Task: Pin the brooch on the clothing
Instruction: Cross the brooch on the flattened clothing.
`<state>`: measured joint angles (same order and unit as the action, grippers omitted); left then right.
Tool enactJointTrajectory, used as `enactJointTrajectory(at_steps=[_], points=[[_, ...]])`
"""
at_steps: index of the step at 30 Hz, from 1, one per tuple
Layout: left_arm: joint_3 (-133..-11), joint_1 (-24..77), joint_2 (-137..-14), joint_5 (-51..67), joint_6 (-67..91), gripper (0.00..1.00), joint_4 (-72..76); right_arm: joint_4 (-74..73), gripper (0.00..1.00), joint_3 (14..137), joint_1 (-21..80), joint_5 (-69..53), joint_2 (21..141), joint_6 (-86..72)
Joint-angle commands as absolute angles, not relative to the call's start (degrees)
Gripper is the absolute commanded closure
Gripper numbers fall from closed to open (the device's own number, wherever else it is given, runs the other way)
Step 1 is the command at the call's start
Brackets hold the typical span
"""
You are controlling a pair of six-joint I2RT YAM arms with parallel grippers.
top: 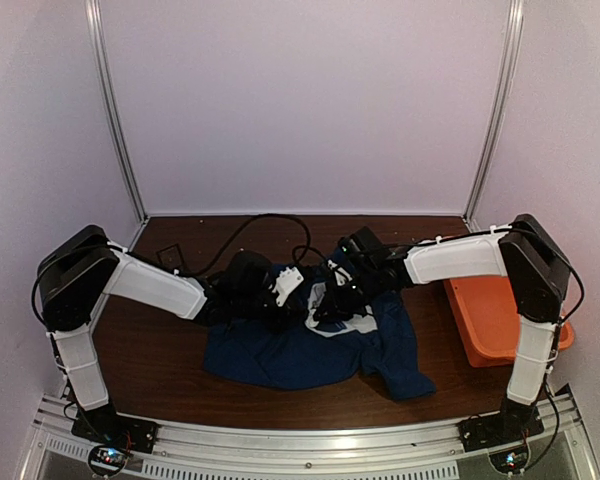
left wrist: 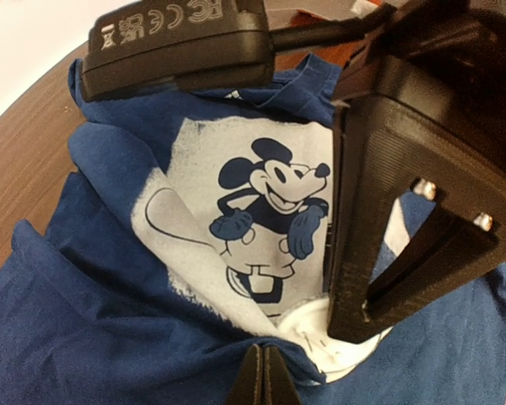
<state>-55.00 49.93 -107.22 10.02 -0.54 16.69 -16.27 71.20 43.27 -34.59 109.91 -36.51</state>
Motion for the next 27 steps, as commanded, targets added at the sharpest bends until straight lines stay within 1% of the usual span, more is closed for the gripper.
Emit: enactJointTrajectory(at_steps=[1, 16, 27], points=[[-54.5, 50.01, -105.06, 10.3, -0.5, 1.0, 18.82, -17.32, 1.0, 72.5, 44.72, -38.52, 109.12, -33.81], [-53.0, 49.05, -104.07, 9.36, -0.18, 1.0, 20.43, -15.49, 1.0, 71.63, 46.27, -44.74, 108.39, -32.76], [-51.31, 48.43, -102.75, 10.73, 2.12, 1.0, 22.64, -17.32, 1.0, 72.66, 46.92, -43.31, 110.73, -31.96]])
